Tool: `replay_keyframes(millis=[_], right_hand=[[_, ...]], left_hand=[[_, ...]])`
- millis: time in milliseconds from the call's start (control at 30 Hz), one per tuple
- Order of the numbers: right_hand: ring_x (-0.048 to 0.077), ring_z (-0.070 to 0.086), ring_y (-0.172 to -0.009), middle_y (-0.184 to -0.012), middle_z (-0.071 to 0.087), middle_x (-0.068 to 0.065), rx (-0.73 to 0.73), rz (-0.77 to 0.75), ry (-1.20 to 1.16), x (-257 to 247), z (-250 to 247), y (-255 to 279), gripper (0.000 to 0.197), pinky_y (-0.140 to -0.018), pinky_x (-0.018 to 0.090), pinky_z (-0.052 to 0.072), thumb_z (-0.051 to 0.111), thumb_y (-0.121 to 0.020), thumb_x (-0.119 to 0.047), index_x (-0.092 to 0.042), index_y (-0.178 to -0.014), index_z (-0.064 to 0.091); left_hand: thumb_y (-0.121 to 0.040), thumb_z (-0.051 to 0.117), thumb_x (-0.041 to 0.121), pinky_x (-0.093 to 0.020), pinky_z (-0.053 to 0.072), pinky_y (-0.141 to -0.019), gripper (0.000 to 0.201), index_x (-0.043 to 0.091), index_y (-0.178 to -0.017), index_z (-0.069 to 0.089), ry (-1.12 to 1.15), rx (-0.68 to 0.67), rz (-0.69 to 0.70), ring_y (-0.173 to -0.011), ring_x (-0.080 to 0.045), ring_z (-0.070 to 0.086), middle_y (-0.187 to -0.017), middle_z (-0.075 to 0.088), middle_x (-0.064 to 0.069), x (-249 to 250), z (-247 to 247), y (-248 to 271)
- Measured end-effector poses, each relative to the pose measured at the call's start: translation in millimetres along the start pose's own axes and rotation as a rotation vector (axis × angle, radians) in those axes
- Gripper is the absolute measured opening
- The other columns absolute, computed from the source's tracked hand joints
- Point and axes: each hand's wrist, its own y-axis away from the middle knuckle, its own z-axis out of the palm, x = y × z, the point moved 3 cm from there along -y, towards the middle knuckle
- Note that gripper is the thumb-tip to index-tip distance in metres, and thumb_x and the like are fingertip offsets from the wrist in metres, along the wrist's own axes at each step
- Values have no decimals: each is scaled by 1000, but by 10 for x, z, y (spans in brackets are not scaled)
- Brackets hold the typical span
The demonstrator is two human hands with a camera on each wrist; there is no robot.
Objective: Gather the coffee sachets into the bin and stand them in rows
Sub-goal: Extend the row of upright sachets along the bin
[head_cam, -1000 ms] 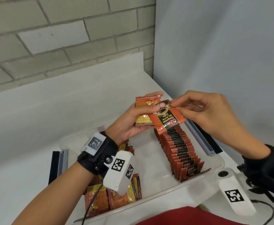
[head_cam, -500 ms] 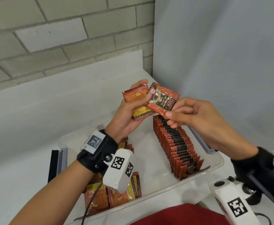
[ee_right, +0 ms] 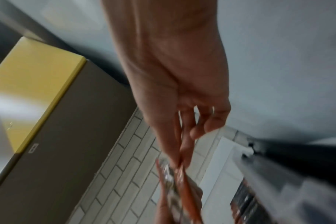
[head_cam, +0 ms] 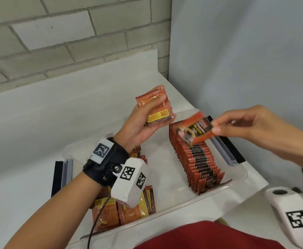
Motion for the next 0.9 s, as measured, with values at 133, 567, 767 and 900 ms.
replay_keyframes(millis=[133, 567, 767, 900], right_hand=[[12, 54, -85, -82, 70, -17, -323, -171, 380, 5, -67, 159, 24, -71, 20, 44, 64, -71, -61, -50, -91, 72], [-5, 34, -105, -97, 57, -38, -634, -202, 816, 205, 142, 177, 10, -78, 12, 35, 64, -88, -38, -42, -95, 71], [-4, 37, -98, -77, 49, -31, -558, -221, 912, 278, 240, 157, 8, -76, 15, 35, 69, -84, -38, -41, -92, 70], [-9, 31, -98, -75, 41, -32, -568, -229, 959, 228, 284, 164, 9, -83, 16, 36, 68, -85, -38, -40, -94, 70]], left_hand=[[-89, 61, 10, -36, 59, -67, 8, 11, -97, 62, -1, 59, -50, -72, -15, 69, -81, 69, -5, -33, -11, -1], [-92, 55, 6, -35, 60, -66, 7, 6, -96, 60, 15, 94, -108, -70, -17, 71, -76, 71, -7, -29, 24, 42], [-91, 54, 6, -38, 61, -68, 12, 6, -102, 59, 25, 99, -117, -73, -18, 71, -80, 72, -8, -21, 21, 49], [-90, 54, 4, -38, 60, -66, 13, 5, -102, 58, 34, 98, -116, -73, -19, 71, -81, 71, -10, -20, 17, 49]])
